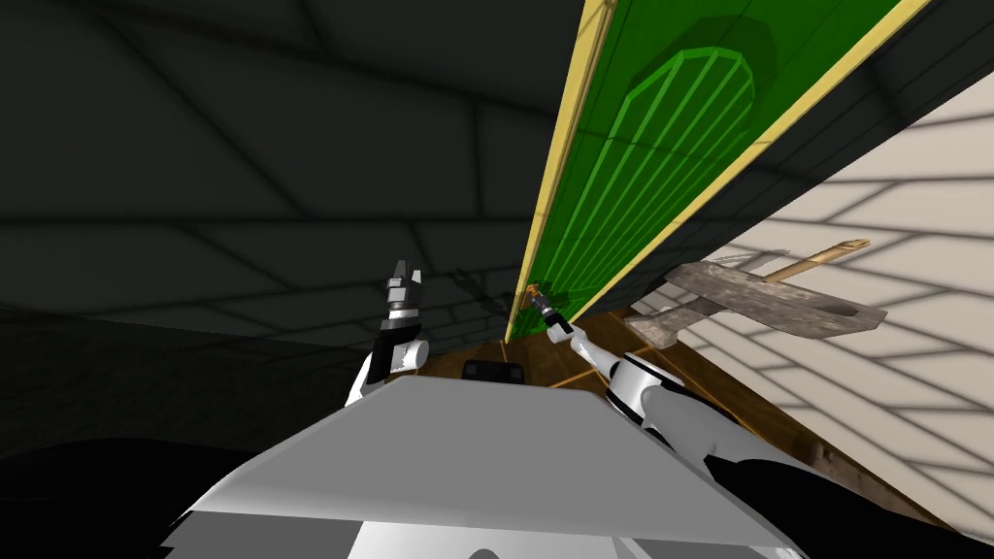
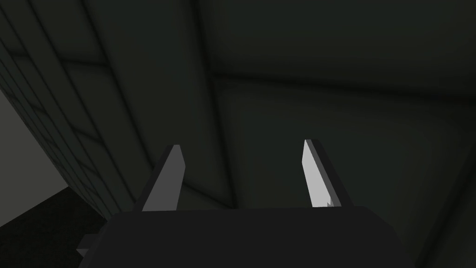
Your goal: Pull the door open
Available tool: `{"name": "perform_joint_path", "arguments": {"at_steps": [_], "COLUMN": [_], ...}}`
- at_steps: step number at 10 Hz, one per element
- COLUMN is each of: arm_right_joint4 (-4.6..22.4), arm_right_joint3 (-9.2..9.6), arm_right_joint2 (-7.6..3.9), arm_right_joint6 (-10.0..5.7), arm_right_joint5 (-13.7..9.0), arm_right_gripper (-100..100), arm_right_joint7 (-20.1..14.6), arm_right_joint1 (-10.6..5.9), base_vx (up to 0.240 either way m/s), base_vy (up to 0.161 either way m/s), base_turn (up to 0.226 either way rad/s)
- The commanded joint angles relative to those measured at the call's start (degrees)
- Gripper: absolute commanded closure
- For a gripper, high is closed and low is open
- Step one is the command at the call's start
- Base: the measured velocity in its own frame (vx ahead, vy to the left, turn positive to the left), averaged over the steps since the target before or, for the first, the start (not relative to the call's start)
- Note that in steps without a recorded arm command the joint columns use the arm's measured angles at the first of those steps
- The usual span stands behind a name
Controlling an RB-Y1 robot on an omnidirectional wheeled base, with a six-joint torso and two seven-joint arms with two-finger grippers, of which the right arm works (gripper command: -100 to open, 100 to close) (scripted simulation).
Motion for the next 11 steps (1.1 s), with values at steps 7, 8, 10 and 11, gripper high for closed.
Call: {"name": "perform_joint_path", "arguments": {"at_steps": [7, 8, 10, 11], "arm_right_joint4": [-1.03, -1.54, -2.34, -2.60], "arm_right_joint3": [2.77, 4.10, 6.20, 6.88], "arm_right_joint2": [-1.79, -2.73, -4.21, -4.68], "arm_right_joint6": [-1.61, -2.45, -3.78, -4.21], "arm_right_joint5": [0.52, 0.76, 1.14, 1.26], "arm_right_gripper": [100, 100, 100, 100], "arm_right_joint7": [-2.06, -3.10, -4.74, -5.27], "arm_right_joint1": [-0.01, -0.05, -0.11, -0.13], "base_vx": [-0.053, -0.167, -0.156, -0.162], "base_vy": [-0.052, -0.149, -0.143, -0.132], "base_turn": [0.038, 0.082, 0.073, 0.069]}}
